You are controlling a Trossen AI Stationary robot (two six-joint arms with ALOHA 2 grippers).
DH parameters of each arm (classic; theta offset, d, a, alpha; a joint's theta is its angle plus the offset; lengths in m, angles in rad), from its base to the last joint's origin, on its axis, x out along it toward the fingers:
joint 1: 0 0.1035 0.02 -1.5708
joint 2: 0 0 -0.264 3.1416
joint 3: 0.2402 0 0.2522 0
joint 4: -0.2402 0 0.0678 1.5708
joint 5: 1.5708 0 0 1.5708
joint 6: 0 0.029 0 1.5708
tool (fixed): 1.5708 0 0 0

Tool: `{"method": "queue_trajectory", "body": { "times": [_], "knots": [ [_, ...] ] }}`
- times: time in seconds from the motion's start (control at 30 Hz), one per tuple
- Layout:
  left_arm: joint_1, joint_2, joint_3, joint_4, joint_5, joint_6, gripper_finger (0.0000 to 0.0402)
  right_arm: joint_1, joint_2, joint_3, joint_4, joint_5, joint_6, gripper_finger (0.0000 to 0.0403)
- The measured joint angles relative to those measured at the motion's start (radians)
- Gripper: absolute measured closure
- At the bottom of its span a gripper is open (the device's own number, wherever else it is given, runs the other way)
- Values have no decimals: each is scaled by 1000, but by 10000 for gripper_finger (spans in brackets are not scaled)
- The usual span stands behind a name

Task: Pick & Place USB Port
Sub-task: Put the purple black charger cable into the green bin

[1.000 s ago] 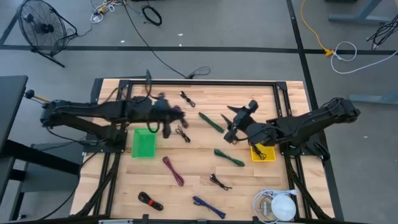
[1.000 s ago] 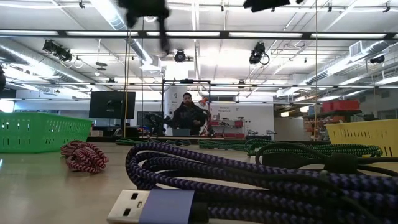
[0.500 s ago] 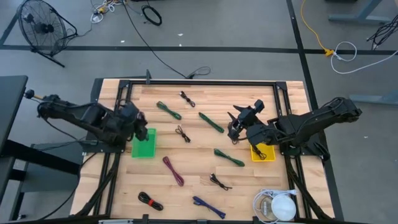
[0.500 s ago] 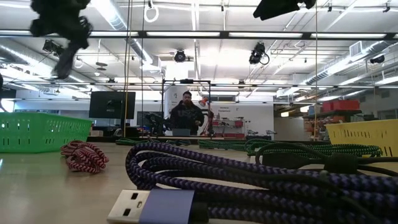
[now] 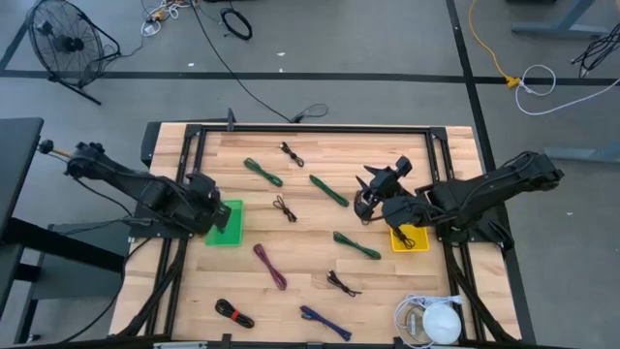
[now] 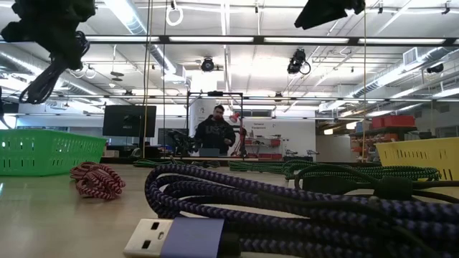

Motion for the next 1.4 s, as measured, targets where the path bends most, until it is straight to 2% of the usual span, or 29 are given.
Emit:
{"method": "queue_trajectory", "body": {
  "times": [0.5, 0.93, 1.2, 1.4],
  "knots": [
    [5, 153, 0, -36, 51, -60, 382, 0, 0, -53, 8, -5, 48, 246],
    [93, 113, -190, 179, 140, 40, 382, 0, 0, -53, 11, -5, 48, 245],
    [178, 112, -196, 175, 194, 130, 382, 0, 0, -53, 22, -5, 48, 245],
    [213, 112, -196, 168, 210, 143, 382, 0, 0, -53, 23, -5, 48, 245]
  ]
}}
